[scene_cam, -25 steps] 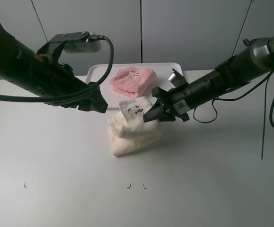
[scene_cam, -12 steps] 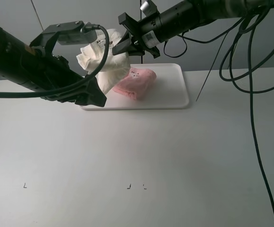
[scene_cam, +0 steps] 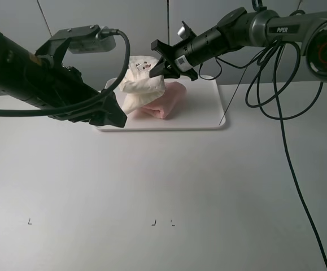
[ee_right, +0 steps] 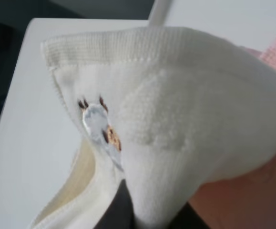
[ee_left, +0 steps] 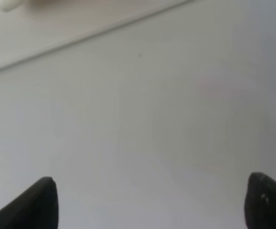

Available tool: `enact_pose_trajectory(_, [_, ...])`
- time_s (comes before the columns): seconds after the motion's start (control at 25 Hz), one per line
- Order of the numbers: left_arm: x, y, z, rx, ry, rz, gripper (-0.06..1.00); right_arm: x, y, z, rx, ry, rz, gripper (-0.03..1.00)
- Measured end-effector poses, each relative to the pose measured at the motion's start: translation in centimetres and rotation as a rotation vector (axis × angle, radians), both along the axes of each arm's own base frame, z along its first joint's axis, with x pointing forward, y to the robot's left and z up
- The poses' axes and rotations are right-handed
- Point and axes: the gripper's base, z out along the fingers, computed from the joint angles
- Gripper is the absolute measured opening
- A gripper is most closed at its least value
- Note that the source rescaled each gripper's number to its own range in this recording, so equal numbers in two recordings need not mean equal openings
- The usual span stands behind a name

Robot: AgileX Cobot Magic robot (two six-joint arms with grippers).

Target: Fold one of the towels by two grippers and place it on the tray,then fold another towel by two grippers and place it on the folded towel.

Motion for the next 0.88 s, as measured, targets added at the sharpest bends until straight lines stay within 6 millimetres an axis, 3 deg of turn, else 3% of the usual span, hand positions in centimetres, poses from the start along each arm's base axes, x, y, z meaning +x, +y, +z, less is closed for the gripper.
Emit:
enact_pose_trajectory(0.24, [0.0, 0.0, 0.0, 0.001, 0.002, 0.0, 1.0, 0.2, -0.8, -0.7, -0.141, -0.052, 0.022, 0.11])
enact_pose_trajectory(0.32, [0.0, 0.0, 0.0, 0.001, 0.002, 0.0, 1.0, 0.3, -0.8, -0.8, -0.152, -0.054, 0.014, 0.31])
enact_pose_trajectory(0.4, [0.0, 0.0, 0.0, 0.001, 0.002, 0.0, 1.0, 0.3, -0.9, -0.8, -0.159, -0.057, 0.016, 0.69])
enact_pose_trajectory(0.48, [0.0, 0.0, 0.0, 0.001, 0.002, 0.0, 1.0, 0.3, -0.9, -0.8, -0.161, -0.058, 0.017, 0.93])
enact_pose_trajectory(0.56, [0.0, 0.0, 0.0, 0.001, 0.002, 0.0, 1.0, 0.2, -0.9, -0.8, -0.165, -0.055, 0.022, 0.99])
enact_pose_trajectory(0.72, [-0.1, 0.0, -0.1, 0.004, 0.009, -0.003, 1.0, 0.0, -1.3, 0.0, -0.227, -0.089, 0.057, 1.0])
enact_pose_trajectory(0.88, [-0.2, 0.1, -0.2, 0.019, 0.027, -0.012, 1.0, -0.3, -2.0, 4.1, -0.307, -0.195, 0.072, 1.0])
